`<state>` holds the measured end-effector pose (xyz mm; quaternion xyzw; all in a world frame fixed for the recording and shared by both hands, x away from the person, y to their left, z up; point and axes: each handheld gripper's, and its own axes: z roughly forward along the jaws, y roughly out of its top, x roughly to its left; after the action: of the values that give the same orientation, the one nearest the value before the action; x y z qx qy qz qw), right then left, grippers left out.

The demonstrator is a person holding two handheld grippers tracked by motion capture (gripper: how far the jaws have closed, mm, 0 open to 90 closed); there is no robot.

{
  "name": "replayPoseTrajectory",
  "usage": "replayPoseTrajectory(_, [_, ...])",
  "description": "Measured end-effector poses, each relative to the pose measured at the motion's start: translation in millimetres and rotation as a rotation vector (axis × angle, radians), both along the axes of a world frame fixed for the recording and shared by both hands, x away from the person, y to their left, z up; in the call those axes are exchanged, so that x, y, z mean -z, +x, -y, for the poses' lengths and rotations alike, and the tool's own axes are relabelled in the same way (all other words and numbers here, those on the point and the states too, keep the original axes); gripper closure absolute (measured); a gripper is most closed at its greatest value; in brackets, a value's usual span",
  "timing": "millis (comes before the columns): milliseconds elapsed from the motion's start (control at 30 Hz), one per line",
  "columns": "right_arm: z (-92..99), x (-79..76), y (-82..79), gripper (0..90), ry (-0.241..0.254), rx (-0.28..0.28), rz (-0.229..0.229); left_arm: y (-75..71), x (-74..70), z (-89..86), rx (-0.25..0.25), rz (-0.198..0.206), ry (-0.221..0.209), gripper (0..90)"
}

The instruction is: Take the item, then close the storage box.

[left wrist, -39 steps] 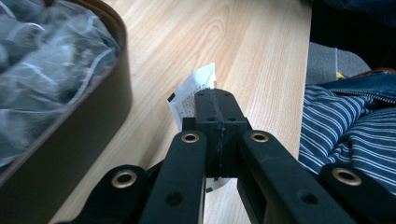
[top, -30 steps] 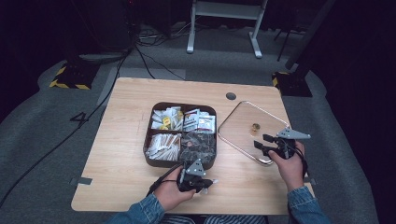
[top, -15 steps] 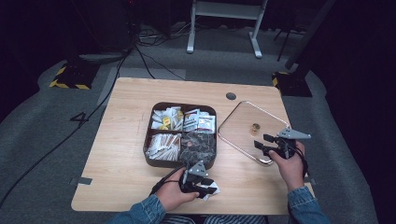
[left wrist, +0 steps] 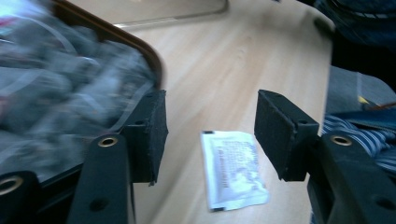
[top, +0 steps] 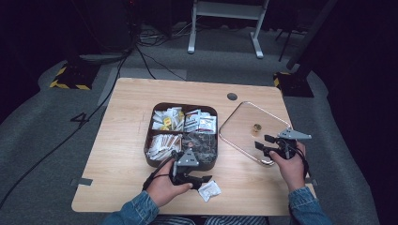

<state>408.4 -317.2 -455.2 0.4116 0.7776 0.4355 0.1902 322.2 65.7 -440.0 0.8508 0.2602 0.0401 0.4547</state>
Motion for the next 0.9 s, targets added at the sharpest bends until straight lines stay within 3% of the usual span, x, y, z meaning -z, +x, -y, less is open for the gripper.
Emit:
replayPoseTrajectory(200, [2.3,1.0,0.6,39.6,0.003,0.01,0.006,4.3,-9.8,-15.7,-0.07,0.013,-0.029,42.7])
replayPoseTrajectory(467, [5.6,1.7,4.7,37.2,0.009,0.038,0.003,1.8,-19.1,-29.1,-0.114,0.039,-0.049,42.2])
replayPoseTrajectory(567, [4.1,0.4,10.4,34.6,0.009,0.048,0.002,-0.5,-25.5,-44.4,-0.161,0.058,-0.06,42.2])
replayPoseTrajectory(700, [-3.4,5.4,25.8,27.4,-0.024,0.043,-0.079,-2.9,-33.1,-66.9,-0.226,0.111,-0.027,42.3])
replayPoseTrajectory(800, [-5.8,9.0,35.4,23.8,-0.049,0.05,-0.083,-5.2,-37.9,-83.7,-0.272,0.117,-0.042,42.3])
replayPoseTrajectory(900, [-2.0,10.4,43.2,22.8,-0.044,0.076,-0.084,-6.8,-41.5,-99.2,-0.324,0.132,-0.033,42.2])
